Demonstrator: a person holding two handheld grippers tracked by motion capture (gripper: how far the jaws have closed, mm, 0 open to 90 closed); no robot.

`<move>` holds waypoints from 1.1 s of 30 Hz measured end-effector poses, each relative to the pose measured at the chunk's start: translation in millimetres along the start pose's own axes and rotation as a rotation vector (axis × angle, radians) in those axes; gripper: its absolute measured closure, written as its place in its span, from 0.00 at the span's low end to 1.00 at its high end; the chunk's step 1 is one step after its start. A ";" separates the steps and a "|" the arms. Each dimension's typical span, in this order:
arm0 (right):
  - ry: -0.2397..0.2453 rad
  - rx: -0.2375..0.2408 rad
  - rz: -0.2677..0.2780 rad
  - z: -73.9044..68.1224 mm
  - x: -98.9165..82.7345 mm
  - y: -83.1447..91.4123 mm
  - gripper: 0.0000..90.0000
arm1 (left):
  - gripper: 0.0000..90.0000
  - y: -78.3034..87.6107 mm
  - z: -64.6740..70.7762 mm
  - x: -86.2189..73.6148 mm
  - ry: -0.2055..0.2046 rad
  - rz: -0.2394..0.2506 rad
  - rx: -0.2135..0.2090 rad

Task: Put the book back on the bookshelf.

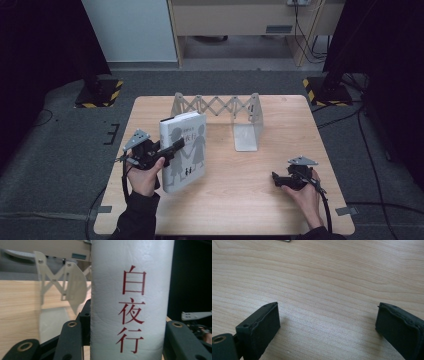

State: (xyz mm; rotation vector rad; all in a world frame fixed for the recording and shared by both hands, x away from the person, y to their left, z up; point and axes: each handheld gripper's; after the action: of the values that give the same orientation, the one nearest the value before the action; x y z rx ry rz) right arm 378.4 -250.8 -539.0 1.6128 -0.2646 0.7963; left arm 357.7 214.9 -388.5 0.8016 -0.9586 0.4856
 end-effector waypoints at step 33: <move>0.000 0.001 -0.002 0.0 0.1 0.2 0.06 | 0.58 -54.3 -36.9 28.3 0.012 0.011 0.203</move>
State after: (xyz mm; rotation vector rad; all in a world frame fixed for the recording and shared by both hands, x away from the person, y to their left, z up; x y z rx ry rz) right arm 378.4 -250.9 -538.8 1.6139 -0.2621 0.7952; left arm 428.6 210.6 -397.0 0.9756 -0.9126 0.6031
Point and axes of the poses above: each handheld gripper's, and its own axes: y roughly backward along the jaws, x roughly out of its top, z roughly to its right, and after that the axes turned 7 degrees about -z, right-handed
